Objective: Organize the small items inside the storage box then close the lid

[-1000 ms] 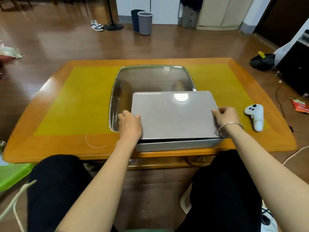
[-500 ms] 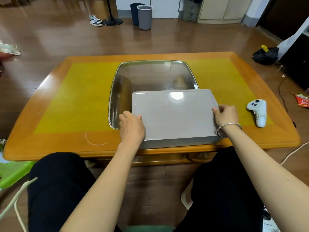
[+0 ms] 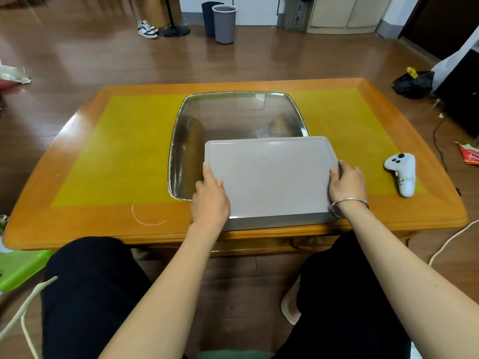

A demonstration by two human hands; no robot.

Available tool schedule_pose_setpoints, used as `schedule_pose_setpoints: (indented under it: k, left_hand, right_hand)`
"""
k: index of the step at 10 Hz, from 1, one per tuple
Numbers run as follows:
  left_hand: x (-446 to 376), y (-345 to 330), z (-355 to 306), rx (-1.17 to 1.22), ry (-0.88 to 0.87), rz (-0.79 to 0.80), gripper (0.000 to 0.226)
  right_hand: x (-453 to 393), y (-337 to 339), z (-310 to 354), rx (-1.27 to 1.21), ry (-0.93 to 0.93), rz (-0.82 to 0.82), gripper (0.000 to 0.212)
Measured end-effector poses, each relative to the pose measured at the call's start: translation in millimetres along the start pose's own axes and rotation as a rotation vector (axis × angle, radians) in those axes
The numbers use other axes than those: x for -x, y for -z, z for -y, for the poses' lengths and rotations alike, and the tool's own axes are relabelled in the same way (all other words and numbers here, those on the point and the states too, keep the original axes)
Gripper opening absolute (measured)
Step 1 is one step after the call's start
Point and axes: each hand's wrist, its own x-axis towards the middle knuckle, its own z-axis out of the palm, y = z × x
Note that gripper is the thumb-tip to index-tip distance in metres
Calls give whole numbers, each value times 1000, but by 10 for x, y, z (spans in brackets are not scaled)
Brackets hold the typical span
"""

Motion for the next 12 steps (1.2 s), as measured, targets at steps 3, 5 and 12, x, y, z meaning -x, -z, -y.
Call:
schedule_pose_setpoints:
  k: [3, 5, 12]
  left_hand:
    - [-351, 50, 70, -97, -33, -54, 48]
    - [-794, 135, 91, -116, -31, -59, 47]
    - [-1105, 489, 272, 131, 73, 1, 60]
  right_hand:
    - [-121, -174, 267, -31, 21, -33, 42]
    - [-384, -342, 577, -22, 33, 9, 40]
    - [-727, 261, 659, -249, -18, 54, 56]
